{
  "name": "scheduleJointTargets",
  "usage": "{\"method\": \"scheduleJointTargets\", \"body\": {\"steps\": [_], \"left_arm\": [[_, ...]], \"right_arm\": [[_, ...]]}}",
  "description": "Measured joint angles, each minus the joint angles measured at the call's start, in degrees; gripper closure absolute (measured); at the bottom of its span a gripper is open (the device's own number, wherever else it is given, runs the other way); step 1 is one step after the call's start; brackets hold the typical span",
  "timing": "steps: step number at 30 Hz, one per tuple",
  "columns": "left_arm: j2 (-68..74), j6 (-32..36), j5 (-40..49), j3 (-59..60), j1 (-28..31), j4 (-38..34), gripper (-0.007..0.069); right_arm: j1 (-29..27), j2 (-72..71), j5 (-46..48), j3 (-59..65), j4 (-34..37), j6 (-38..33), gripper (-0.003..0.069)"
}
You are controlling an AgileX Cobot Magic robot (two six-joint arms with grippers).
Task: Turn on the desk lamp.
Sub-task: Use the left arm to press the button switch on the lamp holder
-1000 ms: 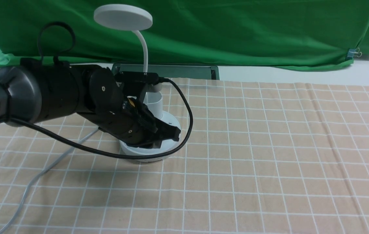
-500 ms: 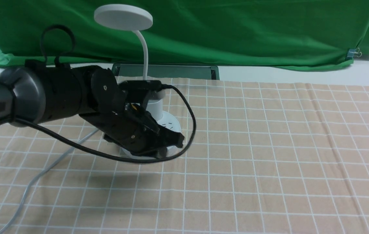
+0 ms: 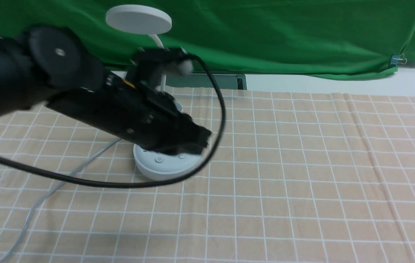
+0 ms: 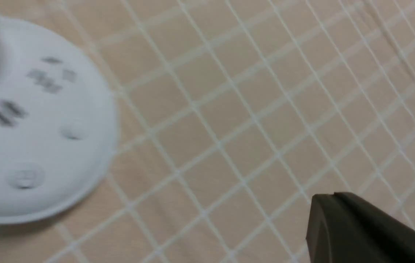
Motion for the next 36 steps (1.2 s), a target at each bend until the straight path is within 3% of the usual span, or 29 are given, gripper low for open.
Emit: {"method": "scheduleJointTargets", "body": {"steps": [5, 10, 23, 30, 32, 36], "left_arm": [[-3.45, -5.7, -0.58, 0.58, 0.05, 6.08, 0.0623], [-4.18, -7.72, -0.67, 4.11, 0.05, 7.08, 0.0623], [-4.22, -11.78, -10.66, 21.62, 0.05, 7.51, 0.0623], [-4.22, -13.11, -16.39, 22.74, 0.05, 5.91, 0.0623], [-3.41, -16.21, -20.08, 22.5, 0.05, 6.4, 0.0623], [0.59, -18.95, -19.04, 18.73, 0.05, 8.78, 0.0623]], "right_arm": [[0.0, 0.0, 0.0, 0.0, 0.0, 0.0, 0.0419], [0.0, 0.0, 0.0, 0.0, 0.0, 0.0, 0.0419], [0.0, 0.0, 0.0, 0.0, 0.0, 0.0, 0.0419], [0.0, 0.0, 0.0, 0.0, 0.0, 0.0, 0.0419], [0.0, 0.0, 0.0, 0.0, 0.0, 0.0, 0.0419], [0.0, 0.0, 0.0, 0.0, 0.0, 0.0, 0.0419]]}}
